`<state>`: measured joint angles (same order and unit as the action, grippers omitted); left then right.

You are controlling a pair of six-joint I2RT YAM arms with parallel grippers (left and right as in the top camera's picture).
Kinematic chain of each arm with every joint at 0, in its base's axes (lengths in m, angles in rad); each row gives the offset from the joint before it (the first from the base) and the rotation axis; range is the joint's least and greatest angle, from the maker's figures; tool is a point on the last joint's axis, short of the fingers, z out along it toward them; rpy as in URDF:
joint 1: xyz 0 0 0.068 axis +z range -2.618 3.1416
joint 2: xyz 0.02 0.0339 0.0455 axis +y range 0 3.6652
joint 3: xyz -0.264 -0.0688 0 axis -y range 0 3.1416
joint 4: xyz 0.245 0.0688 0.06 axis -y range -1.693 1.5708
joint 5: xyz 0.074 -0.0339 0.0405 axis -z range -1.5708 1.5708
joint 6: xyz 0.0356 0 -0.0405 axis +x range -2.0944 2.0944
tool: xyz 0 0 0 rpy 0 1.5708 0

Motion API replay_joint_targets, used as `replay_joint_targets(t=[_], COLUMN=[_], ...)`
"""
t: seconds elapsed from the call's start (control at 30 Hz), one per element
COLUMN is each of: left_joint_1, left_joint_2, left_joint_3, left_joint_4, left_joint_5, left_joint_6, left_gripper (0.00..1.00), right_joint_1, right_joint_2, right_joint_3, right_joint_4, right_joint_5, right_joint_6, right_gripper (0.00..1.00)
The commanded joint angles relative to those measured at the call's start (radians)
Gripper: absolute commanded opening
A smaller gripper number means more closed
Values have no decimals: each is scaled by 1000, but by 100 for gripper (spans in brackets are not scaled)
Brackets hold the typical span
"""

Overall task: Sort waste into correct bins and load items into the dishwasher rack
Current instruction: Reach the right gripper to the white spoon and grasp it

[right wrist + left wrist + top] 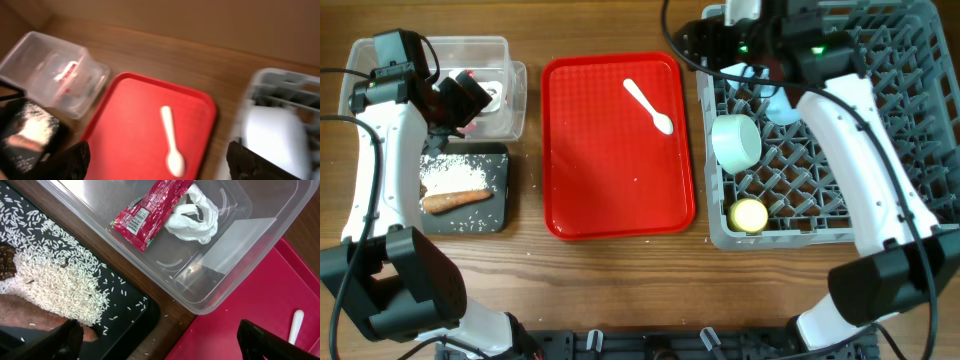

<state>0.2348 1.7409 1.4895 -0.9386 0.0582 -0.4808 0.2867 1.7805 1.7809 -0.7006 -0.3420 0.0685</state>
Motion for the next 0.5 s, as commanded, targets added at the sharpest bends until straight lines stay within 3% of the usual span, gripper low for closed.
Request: replay_joint_targets(t=[0.0, 0.07, 0.27, 0.47], left_joint_1=[-2, -2, -2, -2], left_joint_2=[-7, -7, -7, -7], left_joint_3=[-3, -3, -3, -3], left_joint_4=[2, 2, 2, 2], left_joint_5=[1, 1, 1, 1], left_joint_6=[1, 1, 1, 2], left_gripper=[100, 100, 100, 100], right_joint_1=[92, 145, 167, 167], right_joint_2=[120, 207, 401, 496], right_joint_3=[-3, -3, -3, -3], right_joint_4=[16, 12, -22, -12], right_joint_5=[66, 188, 259, 360], right_joint_6=[69, 42, -16, -42], right_gripper=[86, 84, 80, 64])
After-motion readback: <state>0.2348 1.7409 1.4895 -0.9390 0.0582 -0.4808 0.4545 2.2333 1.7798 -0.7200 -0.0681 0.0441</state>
